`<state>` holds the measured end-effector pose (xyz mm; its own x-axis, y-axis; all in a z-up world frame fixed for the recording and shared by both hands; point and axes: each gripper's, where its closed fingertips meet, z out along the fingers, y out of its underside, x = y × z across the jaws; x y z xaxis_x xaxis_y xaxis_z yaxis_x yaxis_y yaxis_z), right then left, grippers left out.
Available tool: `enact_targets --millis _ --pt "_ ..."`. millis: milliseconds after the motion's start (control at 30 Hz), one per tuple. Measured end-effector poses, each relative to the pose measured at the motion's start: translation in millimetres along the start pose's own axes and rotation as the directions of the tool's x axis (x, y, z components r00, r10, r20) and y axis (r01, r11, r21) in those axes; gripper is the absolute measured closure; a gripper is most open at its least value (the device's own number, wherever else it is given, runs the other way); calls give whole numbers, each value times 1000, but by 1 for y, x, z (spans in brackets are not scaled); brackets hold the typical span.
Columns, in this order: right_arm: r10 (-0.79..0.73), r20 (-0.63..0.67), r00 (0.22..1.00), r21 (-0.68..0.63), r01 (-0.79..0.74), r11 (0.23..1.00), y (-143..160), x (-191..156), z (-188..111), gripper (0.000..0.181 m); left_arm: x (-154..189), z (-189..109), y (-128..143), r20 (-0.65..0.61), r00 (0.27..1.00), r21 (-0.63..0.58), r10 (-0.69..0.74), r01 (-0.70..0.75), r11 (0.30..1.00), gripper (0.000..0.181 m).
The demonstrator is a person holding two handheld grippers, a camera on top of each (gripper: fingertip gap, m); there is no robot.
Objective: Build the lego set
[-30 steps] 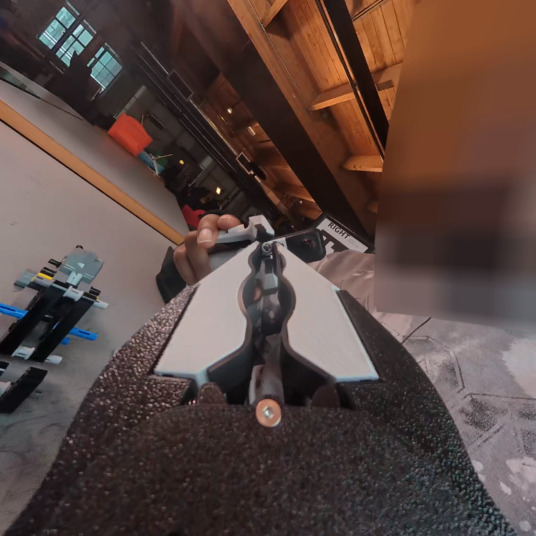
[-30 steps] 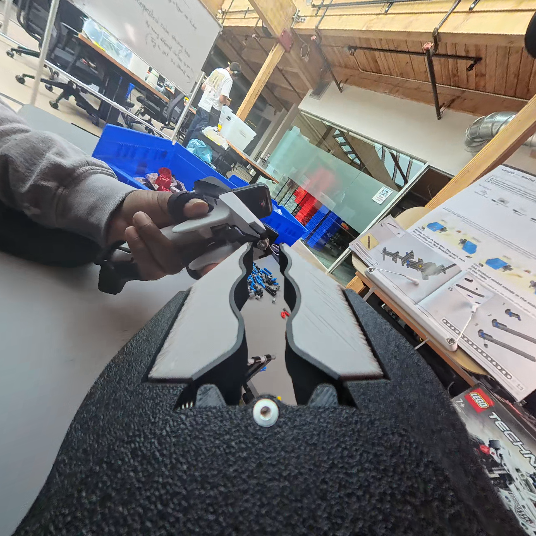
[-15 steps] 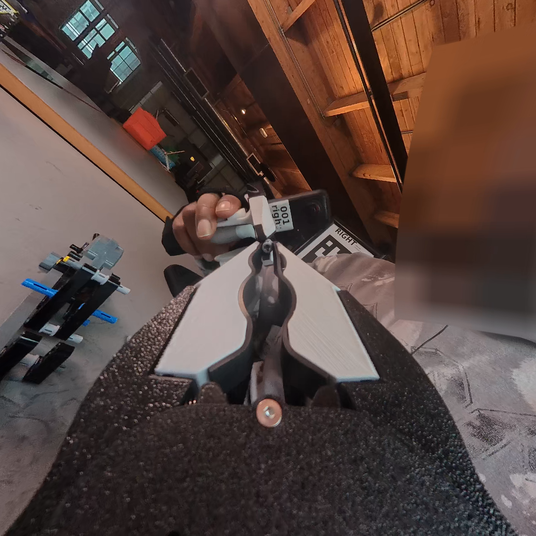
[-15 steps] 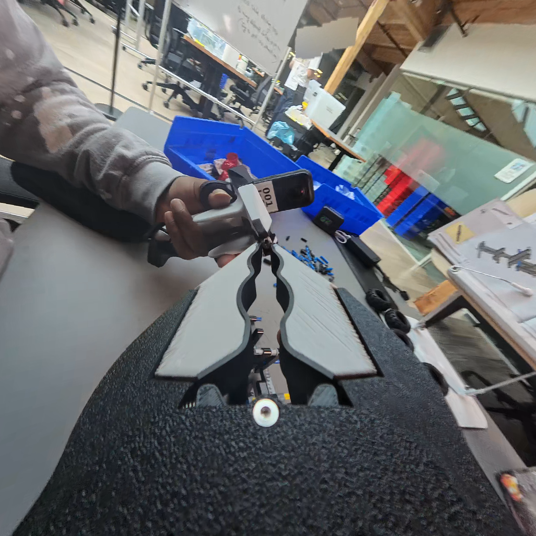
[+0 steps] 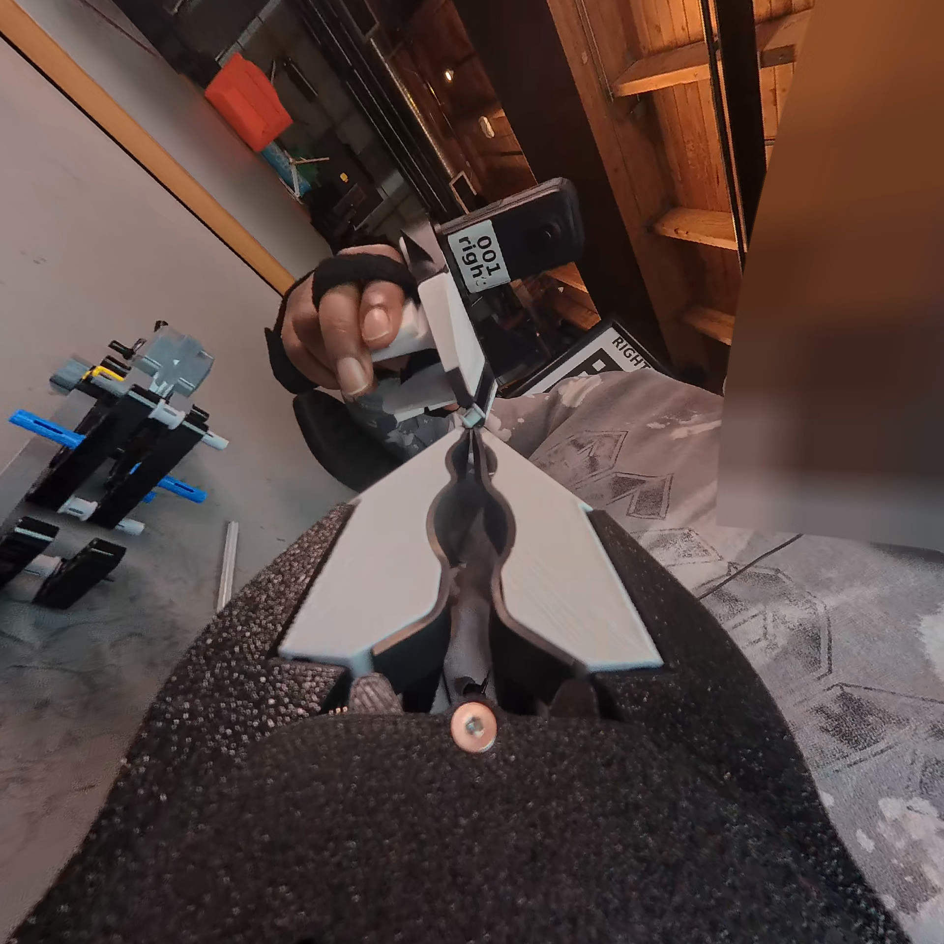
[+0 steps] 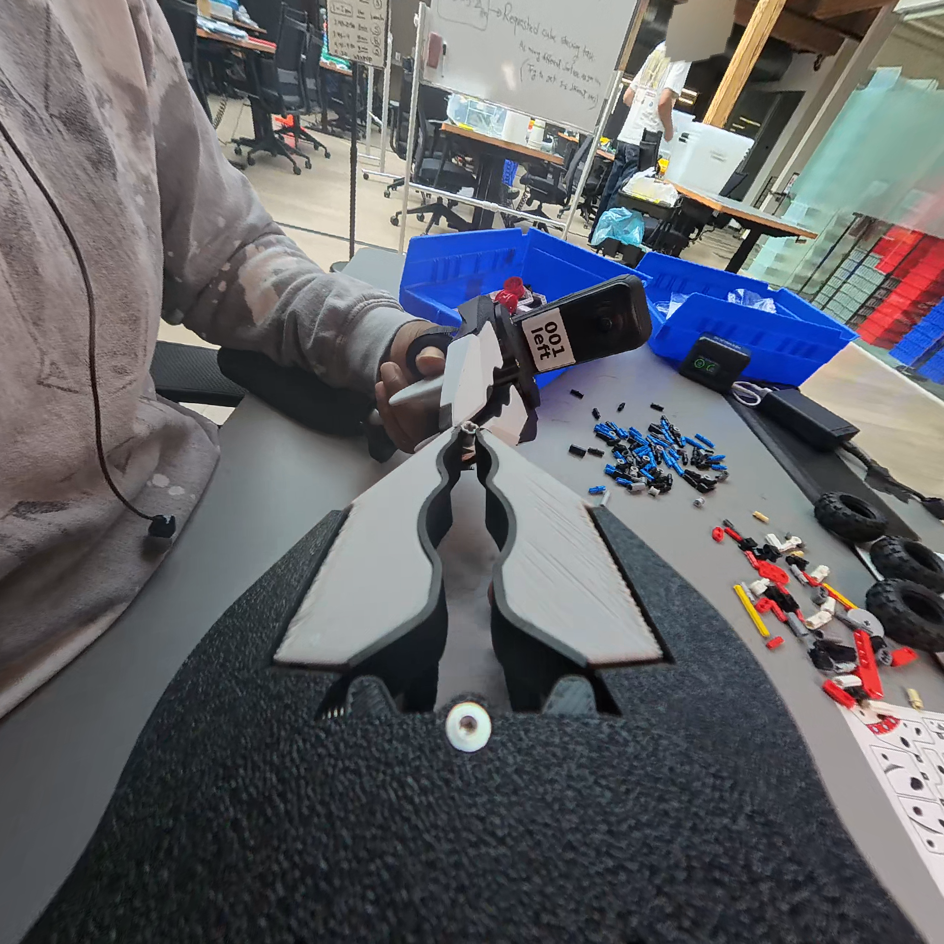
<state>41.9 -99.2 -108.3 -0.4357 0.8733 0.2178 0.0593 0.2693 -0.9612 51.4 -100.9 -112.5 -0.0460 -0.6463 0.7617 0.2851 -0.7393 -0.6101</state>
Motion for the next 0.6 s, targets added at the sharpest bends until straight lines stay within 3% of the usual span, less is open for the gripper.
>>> enact_targets --millis 400,600 --pt "40 -1 999 20 -40 999 7 0 -1 177 -5 -1 0 0 1000 7 -26 26 1000 171" --pt "19 -38 999 13 -19 1000 9 4 -1 177 -9 -3 0 35 999 8 -15 15 1000 178"
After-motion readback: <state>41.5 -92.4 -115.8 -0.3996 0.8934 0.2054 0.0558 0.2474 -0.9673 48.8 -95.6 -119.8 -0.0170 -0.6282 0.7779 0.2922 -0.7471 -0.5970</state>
